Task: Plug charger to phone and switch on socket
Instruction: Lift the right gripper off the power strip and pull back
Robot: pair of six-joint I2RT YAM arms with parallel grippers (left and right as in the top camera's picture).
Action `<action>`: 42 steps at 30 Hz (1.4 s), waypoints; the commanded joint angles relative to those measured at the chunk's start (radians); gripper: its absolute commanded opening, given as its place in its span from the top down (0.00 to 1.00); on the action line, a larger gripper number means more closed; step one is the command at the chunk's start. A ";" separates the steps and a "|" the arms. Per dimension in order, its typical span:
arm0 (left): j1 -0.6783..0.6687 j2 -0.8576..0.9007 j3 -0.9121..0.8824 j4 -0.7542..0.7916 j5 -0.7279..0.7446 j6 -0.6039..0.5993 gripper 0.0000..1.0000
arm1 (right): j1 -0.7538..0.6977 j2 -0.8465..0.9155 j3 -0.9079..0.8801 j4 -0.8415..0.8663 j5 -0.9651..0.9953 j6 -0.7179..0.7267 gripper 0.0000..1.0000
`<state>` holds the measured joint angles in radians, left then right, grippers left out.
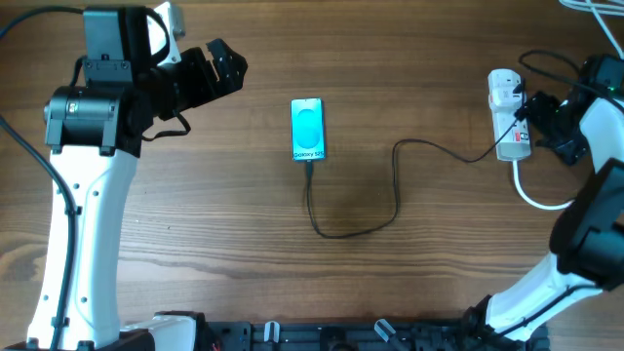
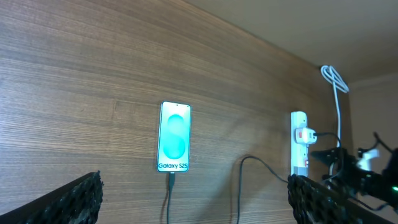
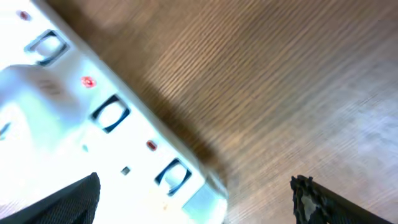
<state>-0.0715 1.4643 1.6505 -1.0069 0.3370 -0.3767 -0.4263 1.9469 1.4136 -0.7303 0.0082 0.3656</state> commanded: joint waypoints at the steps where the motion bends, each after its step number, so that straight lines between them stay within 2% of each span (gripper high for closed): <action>1: 0.005 0.005 -0.001 -0.001 -0.010 0.002 0.00 | 0.008 -0.090 0.000 -0.027 0.024 0.012 0.00; 15: 0.005 0.005 -0.001 -0.001 -0.010 0.002 0.00 | 0.031 -0.274 -0.021 -0.161 -0.010 -0.024 0.00; 29: 0.005 0.005 -0.001 -0.001 -0.010 0.002 0.00 | 0.386 -0.752 -0.341 -0.036 -0.002 -0.032 0.00; 34: 0.005 0.005 -0.001 -0.001 -0.010 0.002 0.00 | 0.459 -0.892 -0.391 -0.051 -0.064 -0.033 0.00; 42: 0.005 0.005 -0.001 -0.001 -0.010 0.002 0.00 | 0.460 -0.865 -0.391 -0.097 -0.076 -0.025 0.00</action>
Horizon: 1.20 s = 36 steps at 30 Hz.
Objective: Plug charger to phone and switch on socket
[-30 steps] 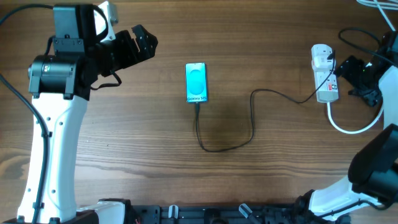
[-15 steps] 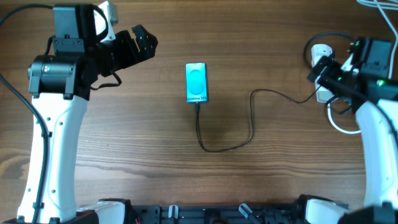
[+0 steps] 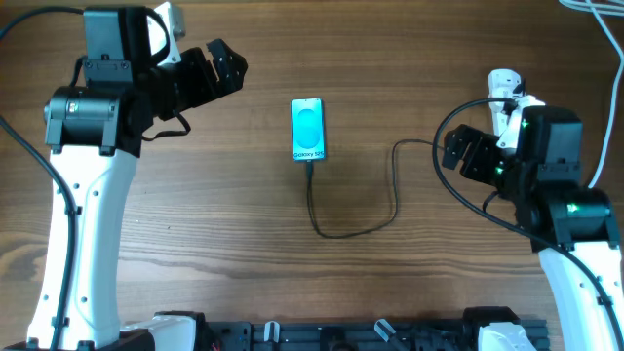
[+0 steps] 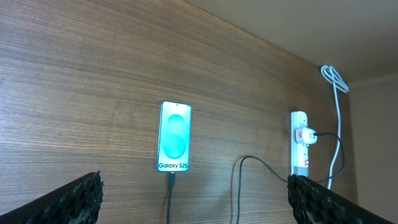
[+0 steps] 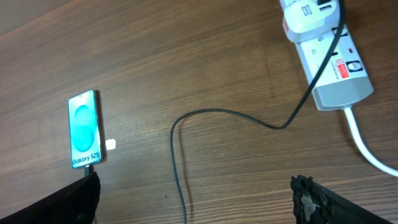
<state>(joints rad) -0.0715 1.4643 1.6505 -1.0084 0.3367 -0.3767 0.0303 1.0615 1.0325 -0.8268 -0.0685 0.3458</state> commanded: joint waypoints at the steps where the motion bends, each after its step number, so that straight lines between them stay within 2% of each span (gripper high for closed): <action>1: 0.005 0.005 -0.001 0.001 -0.010 0.002 0.00 | 0.003 0.027 -0.010 -0.001 0.010 -0.005 0.00; 8: 0.004 0.005 -0.001 0.001 -0.010 0.002 0.00 | 0.003 0.092 -0.010 0.000 0.005 -0.004 0.00; 20: 0.005 0.005 -0.001 0.001 -0.009 0.002 0.00 | 0.003 0.064 -0.017 0.016 -0.021 -0.017 0.00; 23: 0.004 0.005 -0.001 0.001 -0.009 0.002 0.00 | 0.003 -0.066 -0.090 0.107 -0.019 -0.058 0.00; 32: 0.005 0.005 -0.001 0.001 -0.009 0.002 0.00 | 0.003 -0.615 -0.533 0.404 -0.062 -0.140 0.00; 36: 0.005 0.005 -0.001 0.001 -0.009 0.002 0.00 | 0.003 -0.748 -0.639 0.494 -0.071 -0.148 0.00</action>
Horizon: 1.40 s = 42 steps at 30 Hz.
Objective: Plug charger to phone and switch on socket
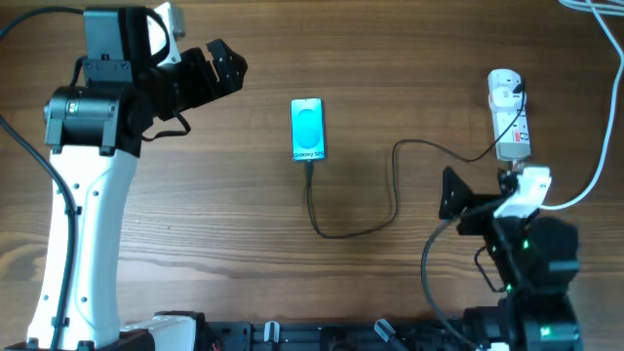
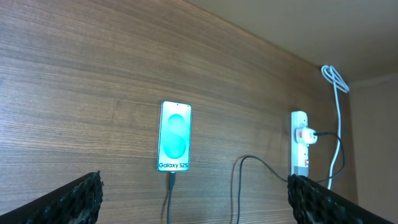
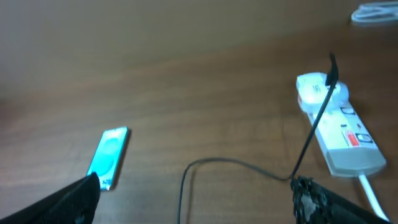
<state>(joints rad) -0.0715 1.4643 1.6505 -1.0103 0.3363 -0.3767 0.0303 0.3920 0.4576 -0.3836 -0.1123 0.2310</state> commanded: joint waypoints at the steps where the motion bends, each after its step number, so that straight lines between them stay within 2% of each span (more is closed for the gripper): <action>1: 0.005 0.005 -0.001 0.003 -0.009 0.002 0.00 | 0.003 -0.101 -0.086 0.075 -0.028 -0.033 0.00; 11: 0.005 0.005 -0.001 0.003 -0.009 0.002 0.00 | 0.006 -0.335 -0.283 0.293 -0.027 -0.049 0.00; 19: 0.005 0.005 -0.001 0.003 -0.009 0.002 0.00 | 0.006 -0.389 -0.455 0.528 -0.056 -0.048 0.00; 23: 0.005 0.005 -0.001 0.003 -0.009 0.002 0.00 | 0.019 -0.389 -0.453 0.496 -0.058 -0.087 0.00; 27: 0.005 0.005 -0.001 0.003 -0.009 0.002 0.00 | 0.026 -0.388 -0.452 0.391 -0.035 -0.137 0.00; 35: 0.005 0.005 -0.001 0.003 -0.009 0.002 0.00 | 0.026 -0.387 -0.452 0.387 -0.016 -0.153 0.00; 42: 0.005 0.005 -0.001 0.003 -0.009 0.002 0.00 | 0.026 -0.367 -0.452 0.386 -0.016 -0.253 0.00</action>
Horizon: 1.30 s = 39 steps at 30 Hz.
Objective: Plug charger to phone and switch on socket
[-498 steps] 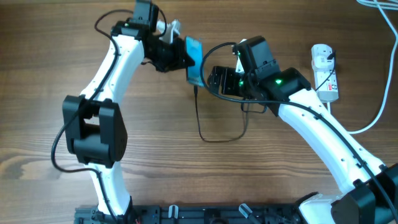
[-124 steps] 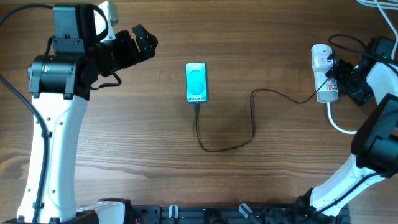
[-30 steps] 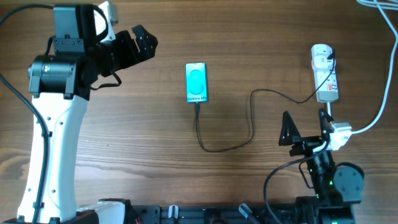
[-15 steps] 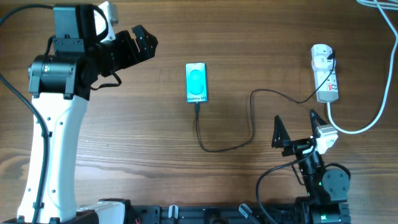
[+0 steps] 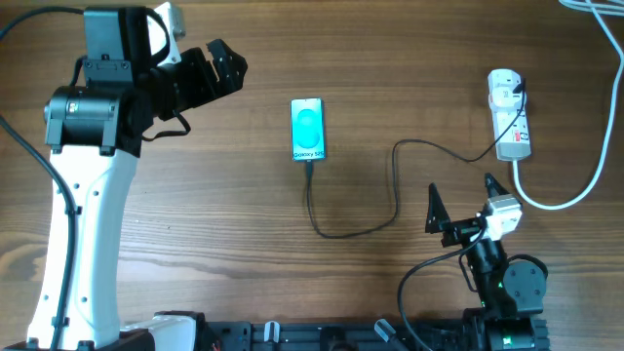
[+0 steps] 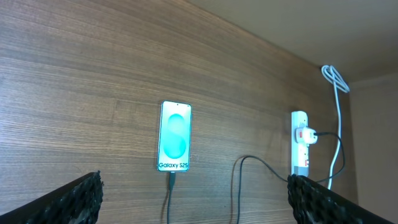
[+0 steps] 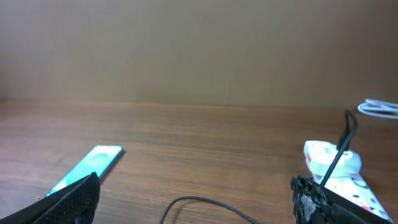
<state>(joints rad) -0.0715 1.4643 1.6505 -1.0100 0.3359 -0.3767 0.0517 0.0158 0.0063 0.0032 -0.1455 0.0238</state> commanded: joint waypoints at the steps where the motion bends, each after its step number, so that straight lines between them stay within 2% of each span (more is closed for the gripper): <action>1: 0.005 0.005 -0.001 0.002 -0.008 0.002 0.00 | 0.004 0.017 -0.001 0.000 0.016 -0.039 0.00; 39: 0.005 0.005 -0.001 0.002 -0.008 0.002 0.00 | 0.004 -0.012 -0.001 0.005 0.010 -0.017 0.00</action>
<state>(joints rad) -0.0715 1.4643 1.6505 -1.0100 0.3359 -0.3767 0.0517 0.0193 0.0063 0.0044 -0.1452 0.0124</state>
